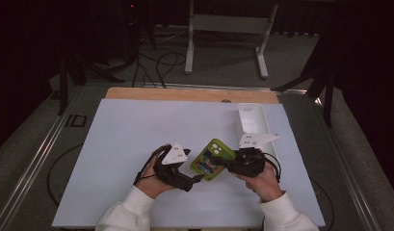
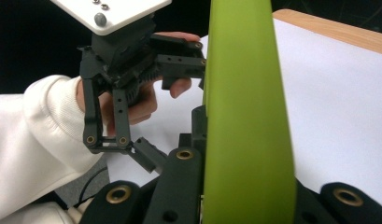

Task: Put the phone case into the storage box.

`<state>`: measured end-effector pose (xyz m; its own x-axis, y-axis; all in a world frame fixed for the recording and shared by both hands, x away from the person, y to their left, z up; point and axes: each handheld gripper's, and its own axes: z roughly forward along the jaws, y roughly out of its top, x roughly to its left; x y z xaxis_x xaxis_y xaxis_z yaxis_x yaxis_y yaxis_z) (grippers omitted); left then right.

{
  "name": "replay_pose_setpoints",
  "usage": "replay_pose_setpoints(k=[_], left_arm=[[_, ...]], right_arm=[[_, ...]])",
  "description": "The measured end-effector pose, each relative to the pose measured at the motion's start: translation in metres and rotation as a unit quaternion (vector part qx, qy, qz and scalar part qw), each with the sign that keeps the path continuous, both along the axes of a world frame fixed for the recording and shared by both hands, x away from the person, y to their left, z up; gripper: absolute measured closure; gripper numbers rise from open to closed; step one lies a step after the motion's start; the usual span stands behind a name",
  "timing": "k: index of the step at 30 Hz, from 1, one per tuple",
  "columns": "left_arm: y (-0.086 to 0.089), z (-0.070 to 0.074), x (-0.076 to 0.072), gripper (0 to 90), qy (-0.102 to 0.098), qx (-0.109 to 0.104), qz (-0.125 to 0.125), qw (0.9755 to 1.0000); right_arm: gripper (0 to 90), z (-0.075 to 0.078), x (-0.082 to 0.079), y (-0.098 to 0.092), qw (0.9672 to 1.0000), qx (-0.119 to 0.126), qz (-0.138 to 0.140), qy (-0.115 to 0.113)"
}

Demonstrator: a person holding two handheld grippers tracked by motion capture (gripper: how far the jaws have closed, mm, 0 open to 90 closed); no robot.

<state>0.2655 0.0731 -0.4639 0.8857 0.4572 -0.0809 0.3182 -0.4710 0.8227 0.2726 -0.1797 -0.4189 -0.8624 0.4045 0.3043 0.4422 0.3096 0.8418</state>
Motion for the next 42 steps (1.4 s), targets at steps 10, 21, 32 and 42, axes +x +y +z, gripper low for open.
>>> replay_pose_setpoints(k=[10,21,32,42], left_arm=[[0.0001,0.0002,-0.0018,28.0,0.012,-0.02,-0.036,0.9991],[-0.0014,-0.0012,-0.0043,49.3,0.021,-0.018,-0.078,0.9965],[0.005,-0.0041,-0.0041,75.2,0.036,-0.037,-0.105,0.9932],[0.0046,-0.0034,-0.0077,77.8,0.025,-0.036,-0.1,0.994]], right_arm=[[88.8,-0.001,-0.0025,0.0054,0.9994,0.005,0.034,-0.007],[88.9,-0.0028,-0.0035,0.0088,0.9983,0.002,0.057,-0.011],[83.8,-0.0051,-0.0029,0.0018,0.9974,-0.001,0.071,-0.014],[55.0,-0.009,-0.0017,0.001,0.9987,-0.017,0.043,-0.02]])
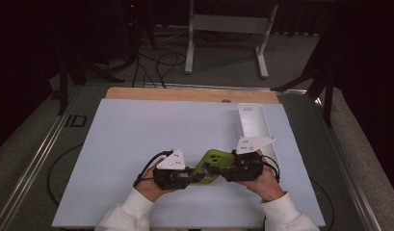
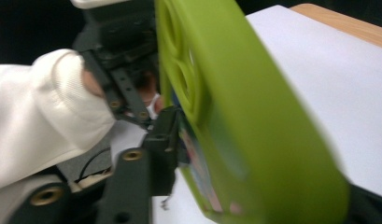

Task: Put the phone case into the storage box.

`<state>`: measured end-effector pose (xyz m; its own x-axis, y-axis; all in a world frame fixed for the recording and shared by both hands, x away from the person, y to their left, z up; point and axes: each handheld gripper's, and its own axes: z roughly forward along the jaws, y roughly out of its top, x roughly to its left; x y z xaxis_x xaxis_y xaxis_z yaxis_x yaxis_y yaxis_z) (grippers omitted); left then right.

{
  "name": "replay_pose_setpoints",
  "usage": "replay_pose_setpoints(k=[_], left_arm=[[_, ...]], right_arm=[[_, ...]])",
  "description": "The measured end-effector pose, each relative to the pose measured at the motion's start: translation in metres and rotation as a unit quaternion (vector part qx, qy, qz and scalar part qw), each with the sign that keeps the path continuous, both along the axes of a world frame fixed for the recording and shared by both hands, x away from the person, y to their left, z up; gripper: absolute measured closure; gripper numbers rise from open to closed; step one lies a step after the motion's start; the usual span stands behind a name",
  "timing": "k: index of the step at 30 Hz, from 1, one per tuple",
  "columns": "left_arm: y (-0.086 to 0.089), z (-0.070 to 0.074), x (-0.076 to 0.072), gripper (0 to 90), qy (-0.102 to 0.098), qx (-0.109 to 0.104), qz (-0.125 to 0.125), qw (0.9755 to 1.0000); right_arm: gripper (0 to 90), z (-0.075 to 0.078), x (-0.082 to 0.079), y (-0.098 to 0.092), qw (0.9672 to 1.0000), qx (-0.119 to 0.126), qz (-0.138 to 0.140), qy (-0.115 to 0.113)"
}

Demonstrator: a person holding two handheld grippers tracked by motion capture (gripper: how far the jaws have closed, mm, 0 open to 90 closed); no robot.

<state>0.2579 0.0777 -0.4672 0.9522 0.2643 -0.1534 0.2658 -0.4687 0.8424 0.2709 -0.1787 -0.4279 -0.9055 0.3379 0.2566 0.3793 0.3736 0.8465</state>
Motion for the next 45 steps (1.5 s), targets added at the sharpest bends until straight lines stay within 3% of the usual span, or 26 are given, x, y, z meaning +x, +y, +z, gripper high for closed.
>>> replay_pose_setpoints(k=[8,14,30,40,43,44,45], left_arm=[[0.0056,0.0025,0.0007,77.8,-0.023,-0.002,0.055,0.9982],[0.0056,0.0032,0.0019,77.7,-0.035,0.004,0.095,0.9948],[0.0032,0.0041,0.001,77.7,-0.048,0.017,0.13,0.9902],[0.001,0.0045,0.0,77.7,-0.054,0.011,0.16,0.9856],[0.001,0.0045,0.0,77.7,-0.054,0.011,0.16,0.9856],[0.0005,0.0051,-0.0004,77.7,-0.059,0.011,0.172,0.9832],[0.0001,0.0051,-0.0008,77.7,-0.061,0.009,0.177,0.9822]], right_arm=[[25.8,0.0001,-0.0005,-0.0028,0.9982,-0.008,-0.06,-0.006],[14.0,0.0023,-0.0006,-0.0036,0.9952,-0.005,-0.097,-0.011],[9.3,0.002,-0.0013,-0.0046,0.9896,0.012,-0.143,-0.011],[9.3,0.0065,-0.0044,-0.0025,0.9842,0.026,-0.174,-0.022],[9.3,0.0063,-0.0042,-0.0021,0.9841,0.027,-0.174,-0.021],[9.3,0.0053,-0.0035,-0.0007,0.9825,0.026,-0.183,-0.021],[9.3,0.0053,-0.0035,-0.0007,0.9825,0.026,-0.183,-0.021]])
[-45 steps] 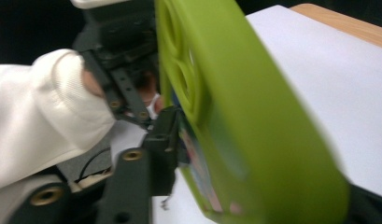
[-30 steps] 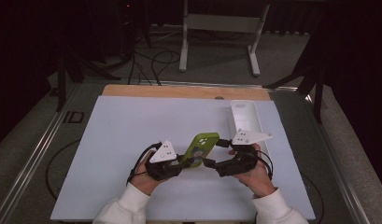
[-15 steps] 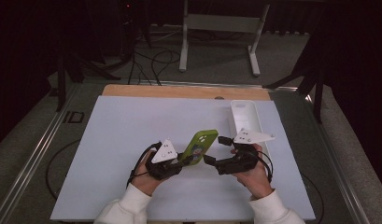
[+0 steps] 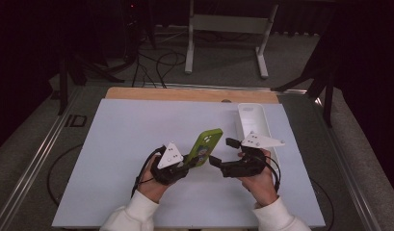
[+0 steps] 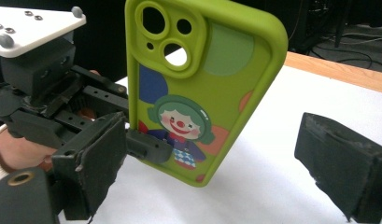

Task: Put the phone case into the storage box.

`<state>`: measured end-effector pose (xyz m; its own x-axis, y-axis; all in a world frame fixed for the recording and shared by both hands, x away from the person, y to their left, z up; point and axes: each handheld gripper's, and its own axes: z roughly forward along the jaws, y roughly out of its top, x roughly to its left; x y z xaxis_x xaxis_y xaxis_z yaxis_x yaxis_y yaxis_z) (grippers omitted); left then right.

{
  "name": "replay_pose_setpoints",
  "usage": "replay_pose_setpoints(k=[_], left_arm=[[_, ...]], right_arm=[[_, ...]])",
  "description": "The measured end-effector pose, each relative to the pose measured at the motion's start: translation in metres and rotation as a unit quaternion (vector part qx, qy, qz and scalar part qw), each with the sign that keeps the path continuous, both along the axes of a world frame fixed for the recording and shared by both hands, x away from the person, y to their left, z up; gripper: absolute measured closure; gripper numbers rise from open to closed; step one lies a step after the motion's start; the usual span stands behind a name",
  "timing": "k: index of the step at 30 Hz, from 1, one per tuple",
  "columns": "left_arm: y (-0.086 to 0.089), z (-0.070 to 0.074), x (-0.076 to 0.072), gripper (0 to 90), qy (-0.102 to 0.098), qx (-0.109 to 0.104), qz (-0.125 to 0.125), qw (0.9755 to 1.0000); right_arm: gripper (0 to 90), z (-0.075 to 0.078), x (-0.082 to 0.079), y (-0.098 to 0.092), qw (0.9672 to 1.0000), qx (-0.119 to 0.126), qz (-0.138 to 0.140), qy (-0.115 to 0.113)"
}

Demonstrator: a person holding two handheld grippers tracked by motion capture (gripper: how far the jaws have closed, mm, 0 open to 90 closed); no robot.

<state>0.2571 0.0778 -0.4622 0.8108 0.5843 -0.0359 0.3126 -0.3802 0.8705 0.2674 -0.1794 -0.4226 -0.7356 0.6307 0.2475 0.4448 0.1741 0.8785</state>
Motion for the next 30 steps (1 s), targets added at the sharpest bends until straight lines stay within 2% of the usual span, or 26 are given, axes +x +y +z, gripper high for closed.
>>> replay_pose_setpoints(k=[5,17,30], left_arm=[[-0.002,0.0,-0.002,77.7,-0.008,0.0,0.016,0.9998],[-0.008,0.0,-0.006,77.7,-0.019,0.003,0.037,0.9991],[-0.013,-0.003,-0.007,77.7,-0.018,0.004,0.043,0.9989]], right_arm=[[9.2,0.001,0.001,0.003,0.9999,0.011,-0.007,-0.003],[8.3,0.006,0.002,0.011,0.9991,0.036,-0.021,-0.008],[7.9,0.008,0.004,0.014,0.9974,0.061,-0.038,-0.006]])
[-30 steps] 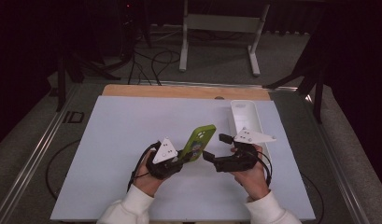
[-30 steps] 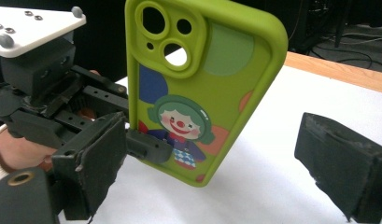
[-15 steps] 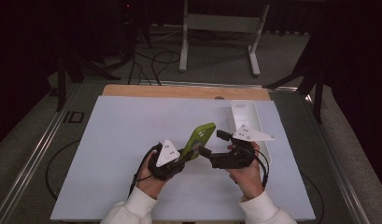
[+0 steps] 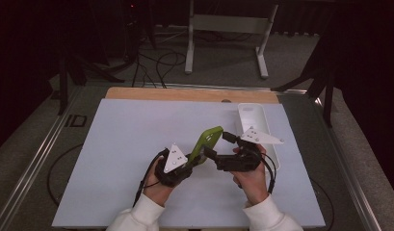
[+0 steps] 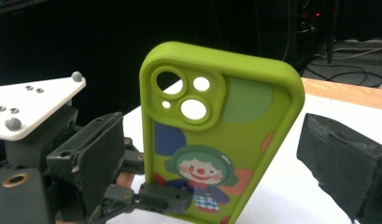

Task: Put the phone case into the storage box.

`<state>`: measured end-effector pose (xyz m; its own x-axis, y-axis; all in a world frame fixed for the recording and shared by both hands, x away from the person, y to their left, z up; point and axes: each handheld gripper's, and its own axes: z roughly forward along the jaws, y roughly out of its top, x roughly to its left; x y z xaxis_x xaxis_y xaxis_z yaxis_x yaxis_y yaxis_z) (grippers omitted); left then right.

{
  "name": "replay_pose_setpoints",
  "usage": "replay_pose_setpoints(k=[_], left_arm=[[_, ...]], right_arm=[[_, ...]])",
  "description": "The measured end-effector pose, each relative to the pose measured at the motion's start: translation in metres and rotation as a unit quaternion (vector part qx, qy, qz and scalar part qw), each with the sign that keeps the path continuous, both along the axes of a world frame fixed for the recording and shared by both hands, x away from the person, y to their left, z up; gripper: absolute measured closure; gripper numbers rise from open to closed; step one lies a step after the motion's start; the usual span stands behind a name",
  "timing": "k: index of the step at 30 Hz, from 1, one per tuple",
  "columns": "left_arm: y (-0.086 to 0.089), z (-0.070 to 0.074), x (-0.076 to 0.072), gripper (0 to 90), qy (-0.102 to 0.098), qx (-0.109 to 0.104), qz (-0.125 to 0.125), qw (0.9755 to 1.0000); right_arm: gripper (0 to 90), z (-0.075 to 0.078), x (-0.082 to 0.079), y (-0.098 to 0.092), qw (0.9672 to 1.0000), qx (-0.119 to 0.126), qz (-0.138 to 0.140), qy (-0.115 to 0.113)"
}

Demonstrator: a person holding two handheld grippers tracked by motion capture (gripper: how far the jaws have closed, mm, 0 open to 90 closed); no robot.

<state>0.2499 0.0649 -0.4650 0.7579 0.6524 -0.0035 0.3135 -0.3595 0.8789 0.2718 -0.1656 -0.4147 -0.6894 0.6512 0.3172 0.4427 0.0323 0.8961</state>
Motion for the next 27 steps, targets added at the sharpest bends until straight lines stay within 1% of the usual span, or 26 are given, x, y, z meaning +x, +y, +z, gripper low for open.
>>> replay_pose_setpoints(k=[4,5,8,10,16,20,27], left_arm=[[-0.001,-0.001,-0.001,77.7,-0.001,0.0,0.004,1.0],[-0.002,-0.001,-0.001,77.7,-0.001,-0.002,0.004,1.0],[-0.004,-0.002,-0.002,77.6,-0.001,-0.004,0.006,1.0],[-0.004,-0.002,-0.002,77.7,-0.001,-0.004,0.007,1.0],[-0.008,-0.003,-0.004,77.7,-0.005,0.0,0.009,0.9999],[-0.01,-0.003,-0.006,77.7,-0.01,-0.003,0.016,0.9998],[-0.014,-0.002,-0.01,77.7,-0.014,-0.011,0.023,0.9996]], right_arm=[[7.9,0.0,0.0,0.001,1.0,0.002,-0.002,-0.001],[7.9,0.001,0.0,0.003,1.0,0.001,-0.008,-0.003],[7.9,0.001,-0.001,0.005,0.9998,-0.007,-0.012,-0.016],[7.9,0.002,-0.001,0.005,0.9997,-0.004,-0.017,-0.018],[8.0,0.003,0.001,0.007,0.9991,0.014,-0.036,-0.015],[8.0,0.003,0.001,0.009,0.9986,0.018,-0.047,-0.016],[9.0,0.002,0.002,0.012,0.9978,0.031,-0.057,-0.015]])
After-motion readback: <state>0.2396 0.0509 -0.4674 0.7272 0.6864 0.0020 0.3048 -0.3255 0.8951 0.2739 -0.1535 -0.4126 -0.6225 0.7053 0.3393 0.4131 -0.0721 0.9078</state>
